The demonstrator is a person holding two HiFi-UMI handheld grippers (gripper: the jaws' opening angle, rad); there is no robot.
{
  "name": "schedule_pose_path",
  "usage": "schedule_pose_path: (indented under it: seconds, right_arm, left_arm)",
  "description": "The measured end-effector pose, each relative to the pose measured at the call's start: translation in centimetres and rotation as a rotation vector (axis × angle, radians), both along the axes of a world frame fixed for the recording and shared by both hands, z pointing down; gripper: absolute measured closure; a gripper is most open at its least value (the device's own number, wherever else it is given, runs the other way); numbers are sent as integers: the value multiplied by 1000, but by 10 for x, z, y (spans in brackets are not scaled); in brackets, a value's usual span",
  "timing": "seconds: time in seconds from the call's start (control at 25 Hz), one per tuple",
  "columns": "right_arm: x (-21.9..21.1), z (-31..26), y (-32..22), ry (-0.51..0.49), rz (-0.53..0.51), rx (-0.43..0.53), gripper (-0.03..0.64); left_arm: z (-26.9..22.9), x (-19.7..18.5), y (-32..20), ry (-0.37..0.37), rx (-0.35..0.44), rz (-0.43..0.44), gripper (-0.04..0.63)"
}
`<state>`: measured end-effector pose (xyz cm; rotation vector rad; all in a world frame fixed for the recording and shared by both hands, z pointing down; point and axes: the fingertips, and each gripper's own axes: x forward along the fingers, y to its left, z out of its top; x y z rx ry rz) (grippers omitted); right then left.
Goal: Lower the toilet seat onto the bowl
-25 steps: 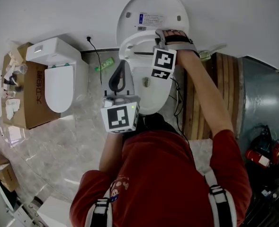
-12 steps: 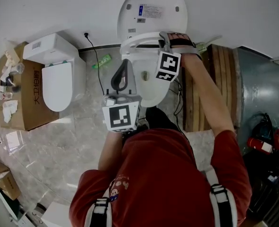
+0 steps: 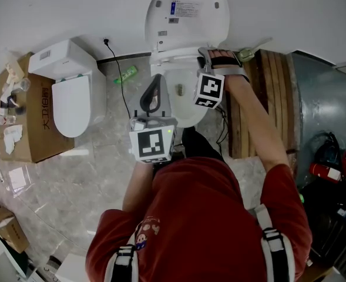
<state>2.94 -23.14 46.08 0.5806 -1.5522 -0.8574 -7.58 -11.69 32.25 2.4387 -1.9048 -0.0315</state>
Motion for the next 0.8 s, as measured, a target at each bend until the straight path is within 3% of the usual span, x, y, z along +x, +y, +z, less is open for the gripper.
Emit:
schedule_pose_path:
  seconds: [0.8]
  right_arm:
    - [8,38,73,-46,6,-34,489]
  left_arm:
    - [15,9,34,-29,-28,28,583]
